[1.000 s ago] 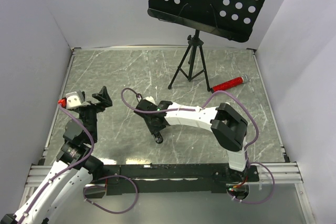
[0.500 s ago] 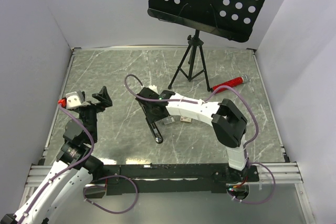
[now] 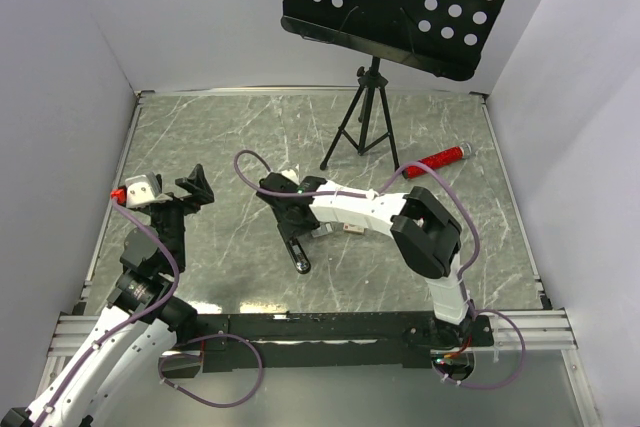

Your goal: Load the staples into the stapler

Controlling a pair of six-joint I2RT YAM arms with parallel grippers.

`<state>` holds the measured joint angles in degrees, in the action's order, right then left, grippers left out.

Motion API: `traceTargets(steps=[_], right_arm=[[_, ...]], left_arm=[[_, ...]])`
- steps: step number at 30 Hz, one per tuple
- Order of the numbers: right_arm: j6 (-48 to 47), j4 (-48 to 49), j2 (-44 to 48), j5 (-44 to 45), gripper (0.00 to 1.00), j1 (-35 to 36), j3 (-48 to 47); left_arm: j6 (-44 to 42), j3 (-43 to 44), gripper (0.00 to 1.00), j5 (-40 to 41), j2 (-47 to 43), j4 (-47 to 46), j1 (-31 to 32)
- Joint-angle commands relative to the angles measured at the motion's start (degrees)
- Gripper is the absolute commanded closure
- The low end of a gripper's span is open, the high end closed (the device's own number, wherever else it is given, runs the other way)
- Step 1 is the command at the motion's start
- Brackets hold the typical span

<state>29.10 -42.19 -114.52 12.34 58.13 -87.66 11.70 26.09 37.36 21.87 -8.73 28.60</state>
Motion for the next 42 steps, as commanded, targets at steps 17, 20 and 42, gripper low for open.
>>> traceTargets(steps=[17,20,42], right_arm=[[1.8,-4.0,5.1,-3.5,0.5,2.4,4.9],[2.4,-4.3,5.9,-3.4,0.5,2.9,6.0],[-0.2,5.8,18.8,-3.3,0.36,6.1,14.4]], left_arm=[[0.3,0.6,0.01,-0.1,-0.9,-1.1,0.4],[0.4,0.5,0.01,-0.2,-0.9,-1.0,0.4],[1.6,0.7,0.01,-1.2,0.1,-0.6,1.5]])
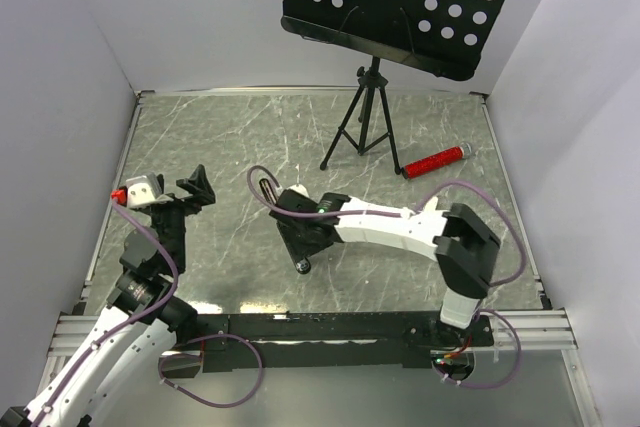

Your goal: Load the staples into the stapler

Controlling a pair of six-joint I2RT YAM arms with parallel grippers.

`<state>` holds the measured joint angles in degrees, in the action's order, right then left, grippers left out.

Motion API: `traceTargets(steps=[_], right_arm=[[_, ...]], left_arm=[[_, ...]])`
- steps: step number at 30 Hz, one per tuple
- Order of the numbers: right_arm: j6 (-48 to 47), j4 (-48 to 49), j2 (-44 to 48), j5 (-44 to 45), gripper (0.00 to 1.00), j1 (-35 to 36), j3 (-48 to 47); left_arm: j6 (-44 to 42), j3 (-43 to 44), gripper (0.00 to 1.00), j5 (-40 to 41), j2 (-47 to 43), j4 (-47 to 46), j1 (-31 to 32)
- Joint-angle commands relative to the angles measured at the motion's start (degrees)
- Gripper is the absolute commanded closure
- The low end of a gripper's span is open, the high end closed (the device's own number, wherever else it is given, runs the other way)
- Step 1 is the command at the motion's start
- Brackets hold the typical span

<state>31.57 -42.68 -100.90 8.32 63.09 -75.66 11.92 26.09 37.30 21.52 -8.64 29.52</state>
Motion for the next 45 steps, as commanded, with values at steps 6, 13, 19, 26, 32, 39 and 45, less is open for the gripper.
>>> traceTargets(steps=[6,13,19,26,32,39,45], right_arm=[[-3.4,9.1,1.8,1.3,0.26,2.9,3.8],[-5.0,12.0,-2.2,2.5,0.27,3.0,7.2],[-8.8,16.4,0.2,2.2,0.29,-0.4,14.3],[-14.2,20.4,6.9,-0.2,0.3,-9.1,23.2],[-17.6,23.2,15.1,-4.4,0.31,-15.4,28.5],[-20.5,28.9,24.3,-14.9,0.34,-15.7,32.1],[-22.4,37.0,22.3,-18.1,0.39,-15.4,33.6]], left_arm=[[3.2,1.5,0.01,-1.7,2.6,1.2,0.6],[7.2,2.7,0.01,-4.2,7.0,3.6,0.5],[10.3,3.7,0.01,-5.8,10.4,5.2,0.3],[20.4,5.1,0.0,-7.5,15.3,11.5,0.3],[29.0,7.7,0.01,-10.9,27.9,14.4,-0.6],[32.7,13.6,0.01,-21.7,45.3,12.0,-7.9],[31.8,22.2,0.01,-32.4,59.8,12.6,-14.2]])
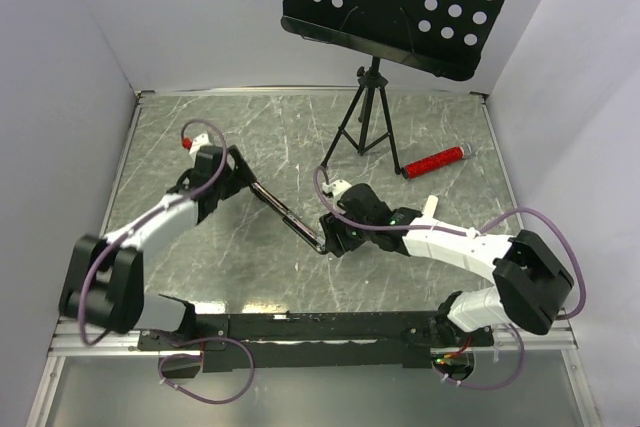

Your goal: Load the staples into the stapler

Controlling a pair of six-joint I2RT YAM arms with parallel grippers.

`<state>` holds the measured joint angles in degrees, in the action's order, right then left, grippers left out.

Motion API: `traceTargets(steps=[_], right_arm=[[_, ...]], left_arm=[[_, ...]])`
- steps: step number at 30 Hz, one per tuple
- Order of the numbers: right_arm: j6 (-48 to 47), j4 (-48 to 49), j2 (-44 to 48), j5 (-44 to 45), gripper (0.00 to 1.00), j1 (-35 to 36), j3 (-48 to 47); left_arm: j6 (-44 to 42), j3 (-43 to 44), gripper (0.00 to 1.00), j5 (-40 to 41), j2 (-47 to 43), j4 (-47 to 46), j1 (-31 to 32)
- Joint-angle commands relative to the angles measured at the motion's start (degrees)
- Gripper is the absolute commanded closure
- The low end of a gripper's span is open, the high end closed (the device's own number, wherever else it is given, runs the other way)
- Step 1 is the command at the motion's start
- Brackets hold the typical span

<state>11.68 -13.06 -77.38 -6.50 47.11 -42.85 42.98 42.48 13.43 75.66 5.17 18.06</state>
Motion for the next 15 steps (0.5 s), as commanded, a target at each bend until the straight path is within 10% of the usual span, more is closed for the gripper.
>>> traceTargets(steps=[1,15], right_arm=[[-3.8,7.8,-2.1,-2.8,0.4,0.7,-0.1],[-10.9,9.1,-13.6,2.1,0.48,3.6,-7.3]], left_arm=[[0.4,7.9,0.0,-9.3,7.1,-0.7,-3.3],[-0.3,7.4,0.0,-15.8,11.8,-0.2,-8.6]])
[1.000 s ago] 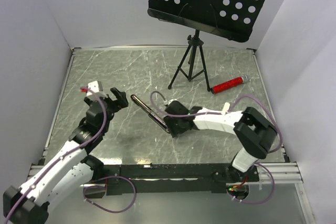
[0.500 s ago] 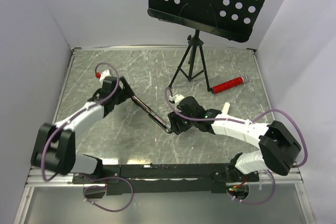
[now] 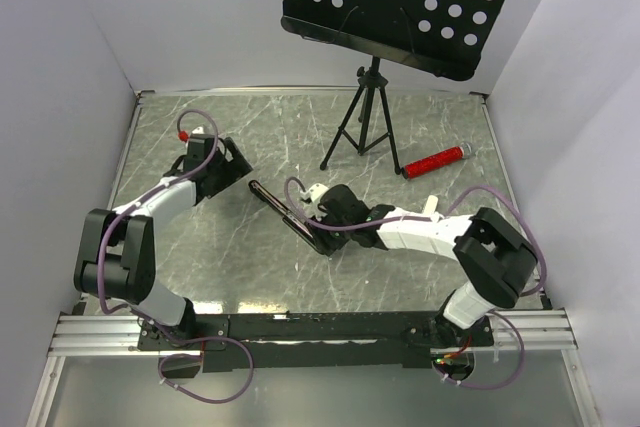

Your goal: Load the staples into the stapler

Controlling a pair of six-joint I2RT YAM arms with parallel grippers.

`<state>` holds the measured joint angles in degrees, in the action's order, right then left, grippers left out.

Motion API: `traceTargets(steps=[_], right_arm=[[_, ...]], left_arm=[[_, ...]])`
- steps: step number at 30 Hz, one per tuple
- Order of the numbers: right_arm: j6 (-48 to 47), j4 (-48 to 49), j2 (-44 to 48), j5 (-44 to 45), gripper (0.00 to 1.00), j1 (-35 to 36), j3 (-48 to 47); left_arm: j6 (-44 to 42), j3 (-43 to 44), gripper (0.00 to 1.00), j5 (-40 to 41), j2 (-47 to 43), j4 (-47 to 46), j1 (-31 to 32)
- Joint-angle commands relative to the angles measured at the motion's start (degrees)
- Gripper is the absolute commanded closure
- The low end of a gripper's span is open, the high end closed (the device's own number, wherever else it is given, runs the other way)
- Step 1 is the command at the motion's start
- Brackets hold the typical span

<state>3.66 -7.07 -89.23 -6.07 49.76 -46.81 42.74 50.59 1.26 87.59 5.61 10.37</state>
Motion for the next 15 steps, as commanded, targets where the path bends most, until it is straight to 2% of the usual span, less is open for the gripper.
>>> traceTargets(steps=[1,5,6,9,12,15], right_arm=[[-3.0,3.2,-2.3,1.4,0.5,1.0,-3.6],[-4.8,2.9,-3.7,2.0,0.6,1.9,-4.7],[-5.3,2.9,-3.6,2.1,0.69,2.3,-4.6],[-5.5,3.7,-2.4,1.7,0.84,2.8,-3.4],[-5.6,4.2,-1.7,1.1,0.92,2.7,-2.7],[-5.8,4.1,-2.0,1.8,0.94,2.8,-2.7]], left_arm=[[0.0,-1.1,0.0,-4.0,-0.1,-0.8,-1.1],[0.0,-1.9,0.01,-5.4,0.6,-0.7,-1.3],[0.0,-2.1,0.01,-5.6,0.6,-1.1,-1.3],[0.3,-3.0,0.02,-7.4,0.7,-1.7,-1.3],[1.0,-4.4,0.04,-8.8,0.9,-2.5,-1.3],[1.7,-4.8,0.09,-10.1,2.1,-3.0,-1.3]])
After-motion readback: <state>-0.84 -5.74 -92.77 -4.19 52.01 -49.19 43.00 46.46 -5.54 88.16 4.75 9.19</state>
